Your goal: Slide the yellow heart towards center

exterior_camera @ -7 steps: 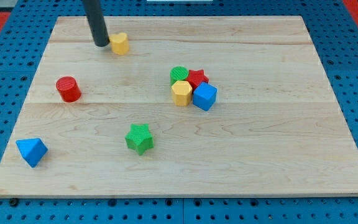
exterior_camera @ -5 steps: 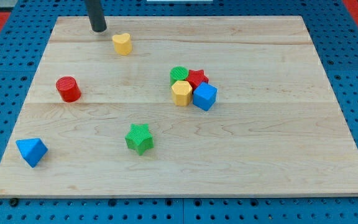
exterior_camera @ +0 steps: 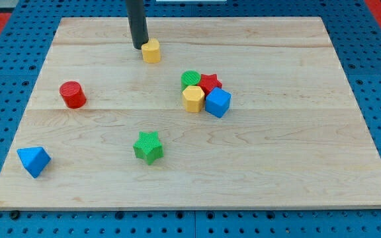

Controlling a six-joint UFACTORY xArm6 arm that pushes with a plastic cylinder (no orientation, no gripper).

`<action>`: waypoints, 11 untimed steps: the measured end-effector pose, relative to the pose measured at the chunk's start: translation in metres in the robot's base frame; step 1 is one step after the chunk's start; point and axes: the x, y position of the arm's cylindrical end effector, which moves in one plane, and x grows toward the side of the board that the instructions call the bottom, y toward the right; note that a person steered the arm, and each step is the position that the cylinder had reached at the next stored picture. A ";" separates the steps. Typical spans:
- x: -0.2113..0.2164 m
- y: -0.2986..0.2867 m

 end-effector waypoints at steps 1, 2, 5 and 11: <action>0.000 0.000; 0.006 -0.006; 0.009 0.084; 0.031 0.076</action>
